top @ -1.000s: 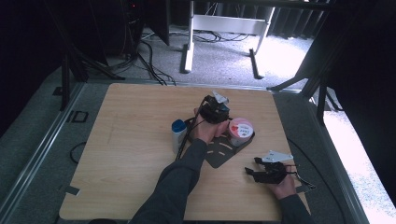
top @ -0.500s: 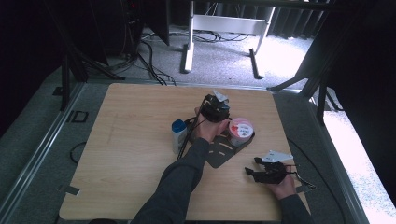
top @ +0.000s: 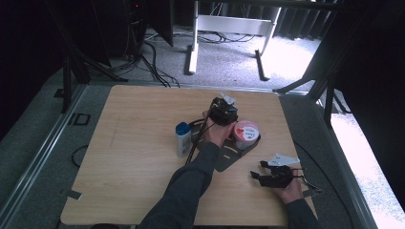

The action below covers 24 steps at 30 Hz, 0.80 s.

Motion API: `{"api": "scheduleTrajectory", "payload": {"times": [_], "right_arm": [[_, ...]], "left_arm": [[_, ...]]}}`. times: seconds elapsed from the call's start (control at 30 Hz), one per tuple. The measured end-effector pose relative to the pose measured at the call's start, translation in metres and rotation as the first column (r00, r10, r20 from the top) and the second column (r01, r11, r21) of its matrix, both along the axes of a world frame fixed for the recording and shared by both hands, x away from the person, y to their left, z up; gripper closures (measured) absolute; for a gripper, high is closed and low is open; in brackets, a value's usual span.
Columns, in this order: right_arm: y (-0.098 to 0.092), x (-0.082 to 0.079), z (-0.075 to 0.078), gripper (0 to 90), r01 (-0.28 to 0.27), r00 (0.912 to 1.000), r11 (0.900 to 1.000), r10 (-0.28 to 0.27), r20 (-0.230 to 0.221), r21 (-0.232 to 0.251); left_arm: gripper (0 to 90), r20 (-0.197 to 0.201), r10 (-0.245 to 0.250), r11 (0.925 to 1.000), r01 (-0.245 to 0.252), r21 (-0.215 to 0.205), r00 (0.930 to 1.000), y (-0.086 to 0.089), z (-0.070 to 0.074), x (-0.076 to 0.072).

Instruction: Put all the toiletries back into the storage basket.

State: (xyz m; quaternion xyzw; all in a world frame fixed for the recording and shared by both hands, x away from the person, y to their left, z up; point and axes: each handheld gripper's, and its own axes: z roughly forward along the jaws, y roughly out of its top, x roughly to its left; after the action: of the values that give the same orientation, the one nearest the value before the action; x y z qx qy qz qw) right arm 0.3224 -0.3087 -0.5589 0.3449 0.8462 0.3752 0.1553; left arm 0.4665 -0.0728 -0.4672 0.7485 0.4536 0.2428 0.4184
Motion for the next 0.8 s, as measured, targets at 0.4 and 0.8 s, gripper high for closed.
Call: {"api": "scheduleTrajectory", "payload": {"times": [0.4, 0.8], "right_arm": [[0.0000, 0.0000, -0.0001, 34.7, 0.000, 1.0000, 1.000, 0.000, 0.001, 0.000], [0.0000, 0.0000, -0.0001, 34.7, -0.001, 1.0000, 1.000, 0.001, 0.001, 0.000]], "left_arm": [[52.6, 0.008, 0.030, 0.9995, -0.030, -0.007, 0.9995, -0.0010, -0.0022, -0.0047], [51.6, 0.018, 0.007, 1.0000, -0.007, 0.002, 0.9998, 0.0002, -0.0044, -0.0099]]}}
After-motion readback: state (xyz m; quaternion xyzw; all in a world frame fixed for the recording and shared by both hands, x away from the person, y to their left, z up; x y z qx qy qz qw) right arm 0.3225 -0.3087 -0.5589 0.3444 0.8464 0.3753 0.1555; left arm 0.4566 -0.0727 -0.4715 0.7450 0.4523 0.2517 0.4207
